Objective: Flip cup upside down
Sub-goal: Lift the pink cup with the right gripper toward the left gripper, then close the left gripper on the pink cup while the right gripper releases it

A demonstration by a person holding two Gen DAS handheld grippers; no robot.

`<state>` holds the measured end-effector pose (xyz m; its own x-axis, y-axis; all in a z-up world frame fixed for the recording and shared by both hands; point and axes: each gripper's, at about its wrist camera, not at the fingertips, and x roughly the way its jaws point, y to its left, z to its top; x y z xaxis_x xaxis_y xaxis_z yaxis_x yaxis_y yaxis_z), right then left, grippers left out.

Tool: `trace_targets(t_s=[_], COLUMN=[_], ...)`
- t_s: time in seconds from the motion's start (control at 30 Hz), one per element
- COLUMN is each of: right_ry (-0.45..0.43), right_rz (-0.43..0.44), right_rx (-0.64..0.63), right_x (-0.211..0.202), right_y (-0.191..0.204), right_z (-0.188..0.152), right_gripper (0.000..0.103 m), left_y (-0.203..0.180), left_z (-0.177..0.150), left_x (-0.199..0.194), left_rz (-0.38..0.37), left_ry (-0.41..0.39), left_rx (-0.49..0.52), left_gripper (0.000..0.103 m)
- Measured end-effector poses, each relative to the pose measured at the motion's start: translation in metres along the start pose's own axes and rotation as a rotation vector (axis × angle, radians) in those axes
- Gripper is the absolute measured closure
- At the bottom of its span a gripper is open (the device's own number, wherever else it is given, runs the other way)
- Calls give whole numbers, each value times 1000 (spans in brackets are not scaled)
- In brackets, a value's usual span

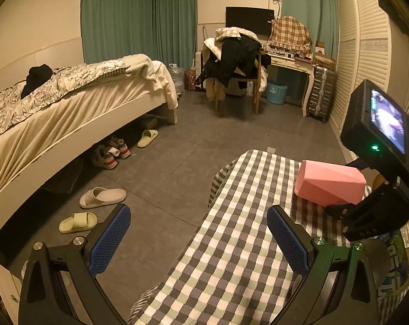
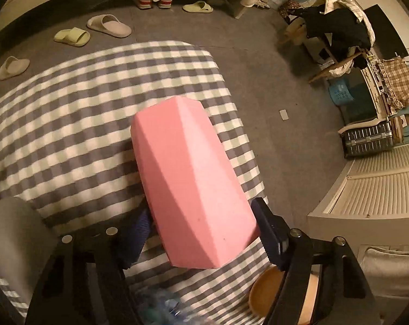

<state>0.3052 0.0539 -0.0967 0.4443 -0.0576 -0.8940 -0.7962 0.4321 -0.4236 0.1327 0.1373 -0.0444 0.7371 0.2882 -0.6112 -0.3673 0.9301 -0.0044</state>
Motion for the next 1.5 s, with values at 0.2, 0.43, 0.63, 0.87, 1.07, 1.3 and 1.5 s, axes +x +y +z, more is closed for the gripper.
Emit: trace_targets(t_s=[0.2,0.43,0.63,0.87,1.07,1.3,1.5], right_ry=[-39,-65,-31,42,119,115,27], right_rz=[-43,-38,-22,47,115,85,50], right_rx=[6,-11,-12,180,411,483,500], right_x=[-54,-131,-151,-125,-105,-104,-113], right_y=[12,47,98,129,132,139,119], right_z=[-17,-76,-140,-196,-235,-251,-237], right_gripper=[33,33,33,33,33,33,12], left_y=[6,18,16,2,-20,-28,-23], left_z=[1,0,-21,-72,-100,-116,-115], left_x=[-13,-54,-93,-119,-125,-126,-125], left_rz=[-2,-53,-86,-111,-162,-186,-173], left_ry=[-28,-83,-86,-17,26,46,68], left_rx=[-13,-29,-2,62,116,132,108], left_gripper=[0,0,0,0,0,0,0])
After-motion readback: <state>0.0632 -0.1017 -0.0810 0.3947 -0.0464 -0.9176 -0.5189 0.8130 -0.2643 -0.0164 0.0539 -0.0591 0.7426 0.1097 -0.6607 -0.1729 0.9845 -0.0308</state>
